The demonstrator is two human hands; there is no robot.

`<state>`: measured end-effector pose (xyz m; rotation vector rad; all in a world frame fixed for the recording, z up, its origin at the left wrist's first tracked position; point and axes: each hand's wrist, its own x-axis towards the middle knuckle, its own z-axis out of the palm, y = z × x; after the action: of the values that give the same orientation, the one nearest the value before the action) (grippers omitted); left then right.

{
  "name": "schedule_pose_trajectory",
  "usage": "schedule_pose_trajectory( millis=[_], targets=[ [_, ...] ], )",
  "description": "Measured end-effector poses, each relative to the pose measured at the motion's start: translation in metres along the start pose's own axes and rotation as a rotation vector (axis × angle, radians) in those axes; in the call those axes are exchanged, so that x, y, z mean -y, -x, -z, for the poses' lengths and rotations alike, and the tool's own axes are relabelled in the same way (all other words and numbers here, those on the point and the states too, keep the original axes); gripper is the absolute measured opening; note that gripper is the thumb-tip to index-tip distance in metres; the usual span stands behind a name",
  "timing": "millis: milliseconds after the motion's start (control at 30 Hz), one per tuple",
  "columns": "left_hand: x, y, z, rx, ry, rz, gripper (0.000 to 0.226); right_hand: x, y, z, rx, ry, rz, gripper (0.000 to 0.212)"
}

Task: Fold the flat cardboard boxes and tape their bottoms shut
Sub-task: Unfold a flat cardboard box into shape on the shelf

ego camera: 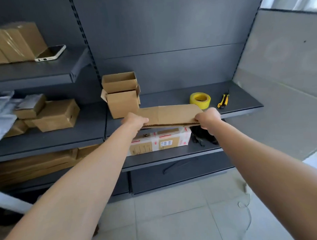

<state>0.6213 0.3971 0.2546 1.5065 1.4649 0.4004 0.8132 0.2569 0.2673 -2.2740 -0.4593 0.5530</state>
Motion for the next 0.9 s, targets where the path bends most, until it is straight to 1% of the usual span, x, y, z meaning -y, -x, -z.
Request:
schedule_pose_trajectory(
  millis=[100,233,333,433,533,700,900],
  targets=[
    [-0.017,-0.024,-0.012,0.007,-0.002,-0.001,0.037,0.006,-0.026,-0.001,0.006,0.000,-0.028,0.021],
    [-0.045,-0.053,-0.028,-0.011,-0.018,0.041,0.037,0.019,-0.069,0.002,-0.004,-0.013,-0.036,0.017],
    [-0.067,-0.071,-0.041,-0.031,0.011,0.107,0.040,0.031,-0.103,0.010,0.011,0.052,-0.013,0.026],
    [-0.093,-0.089,-0.056,-0.118,-0.032,0.086,0.040,0.043,-0.138,0.021,0.011,0.058,0.030,0.031],
    [-0.114,-0.102,-0.071,-0.171,-0.041,0.104,0.046,0.052,-0.168,0.030,0.018,0.051,0.054,0.037],
    [-0.133,-0.119,-0.090,-0.253,-0.075,0.114,0.065,0.058,-0.204,0.033,0.069,0.078,0.044,0.040],
    [-0.147,-0.141,-0.097,-0.262,-0.113,0.142,0.073,0.065,-0.231,0.030,0.116,0.095,0.031,0.045]
  ],
)
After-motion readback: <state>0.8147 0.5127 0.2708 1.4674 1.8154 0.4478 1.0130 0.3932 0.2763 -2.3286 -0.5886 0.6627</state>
